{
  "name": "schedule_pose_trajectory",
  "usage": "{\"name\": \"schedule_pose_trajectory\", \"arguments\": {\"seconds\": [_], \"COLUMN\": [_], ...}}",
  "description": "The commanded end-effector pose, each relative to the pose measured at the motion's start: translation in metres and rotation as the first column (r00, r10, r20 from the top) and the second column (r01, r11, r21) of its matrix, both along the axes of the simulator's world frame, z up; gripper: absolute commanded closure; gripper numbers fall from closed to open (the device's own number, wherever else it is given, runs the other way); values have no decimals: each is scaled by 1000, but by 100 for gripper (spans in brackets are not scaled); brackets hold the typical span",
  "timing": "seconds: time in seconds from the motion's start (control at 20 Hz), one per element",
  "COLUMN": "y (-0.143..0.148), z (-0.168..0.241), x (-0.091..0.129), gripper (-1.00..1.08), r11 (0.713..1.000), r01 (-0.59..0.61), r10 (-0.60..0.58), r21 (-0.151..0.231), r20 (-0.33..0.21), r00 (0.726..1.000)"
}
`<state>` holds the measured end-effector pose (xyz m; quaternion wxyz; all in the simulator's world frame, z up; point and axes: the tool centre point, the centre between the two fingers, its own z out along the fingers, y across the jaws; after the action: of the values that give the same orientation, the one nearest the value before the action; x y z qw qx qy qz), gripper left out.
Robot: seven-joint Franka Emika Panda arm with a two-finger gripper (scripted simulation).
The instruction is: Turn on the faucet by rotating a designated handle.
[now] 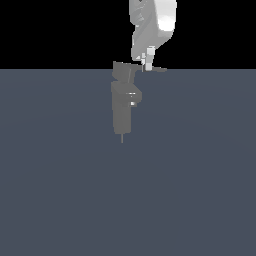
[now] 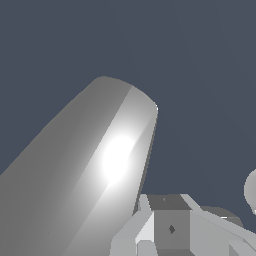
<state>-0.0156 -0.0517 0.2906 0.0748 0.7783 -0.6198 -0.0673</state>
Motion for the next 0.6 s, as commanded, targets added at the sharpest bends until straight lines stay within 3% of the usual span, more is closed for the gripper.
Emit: {"name": "schedule_pose_trajectory", "arguments": {"seconds": [0.0,0.55], "y": [-21,-47], "z": [-3,-6], "x": [6,33], "gripper": [108,108], "r11": [1000,999], "r01": [25,35], "r10": [-25,-35], "r21": [-5,-6], "r20": [0,4], "r00": [1000,999]}}
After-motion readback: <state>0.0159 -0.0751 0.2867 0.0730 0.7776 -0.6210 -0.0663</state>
